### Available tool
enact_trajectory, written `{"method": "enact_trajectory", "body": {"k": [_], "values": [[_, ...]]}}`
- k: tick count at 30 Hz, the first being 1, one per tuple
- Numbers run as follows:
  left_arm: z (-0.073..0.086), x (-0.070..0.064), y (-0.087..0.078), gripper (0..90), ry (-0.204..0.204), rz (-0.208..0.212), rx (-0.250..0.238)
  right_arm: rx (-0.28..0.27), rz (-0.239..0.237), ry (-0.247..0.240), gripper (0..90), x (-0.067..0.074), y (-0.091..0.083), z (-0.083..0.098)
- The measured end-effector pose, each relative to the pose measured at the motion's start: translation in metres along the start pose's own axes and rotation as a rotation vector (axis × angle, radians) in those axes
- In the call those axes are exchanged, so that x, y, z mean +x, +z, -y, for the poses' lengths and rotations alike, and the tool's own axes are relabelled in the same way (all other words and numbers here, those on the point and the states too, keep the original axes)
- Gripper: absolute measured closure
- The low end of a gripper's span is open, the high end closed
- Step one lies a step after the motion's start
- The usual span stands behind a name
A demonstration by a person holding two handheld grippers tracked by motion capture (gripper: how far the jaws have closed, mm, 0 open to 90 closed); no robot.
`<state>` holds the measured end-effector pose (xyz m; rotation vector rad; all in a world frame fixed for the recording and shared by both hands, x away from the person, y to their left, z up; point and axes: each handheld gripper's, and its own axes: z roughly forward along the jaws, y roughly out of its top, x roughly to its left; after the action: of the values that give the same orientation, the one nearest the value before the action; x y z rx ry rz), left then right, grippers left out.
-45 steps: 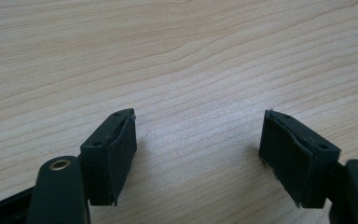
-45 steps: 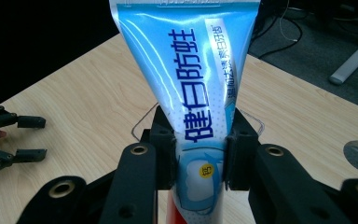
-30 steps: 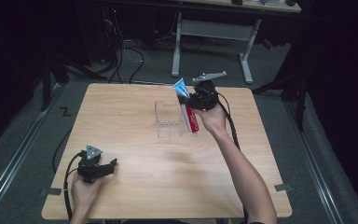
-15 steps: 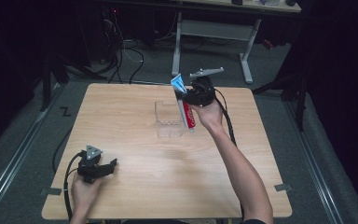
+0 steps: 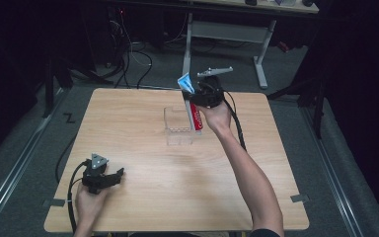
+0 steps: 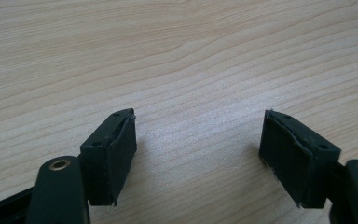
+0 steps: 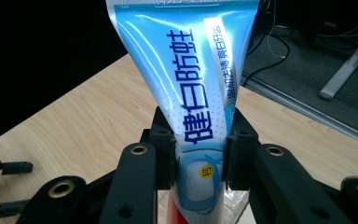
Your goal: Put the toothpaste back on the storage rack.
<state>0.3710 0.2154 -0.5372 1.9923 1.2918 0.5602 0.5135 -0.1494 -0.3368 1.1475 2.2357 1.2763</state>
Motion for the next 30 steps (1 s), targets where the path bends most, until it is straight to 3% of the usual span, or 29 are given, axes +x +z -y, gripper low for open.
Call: {"method": "enact_trajectory", "body": {"k": [20, 30], "values": [[0.0, 0.0, 0.0, 27.5, 0.002, 0.001, 0.0, -0.041, 0.008, -0.009, 69.9, 0.01, 0.016, -0.016], [0.0, 0.0, 0.0, 27.5, 0.002, 0.002, 0.0, -0.042, 0.03, -0.003, 69.7, 0.01, 0.031, -0.016]]}}
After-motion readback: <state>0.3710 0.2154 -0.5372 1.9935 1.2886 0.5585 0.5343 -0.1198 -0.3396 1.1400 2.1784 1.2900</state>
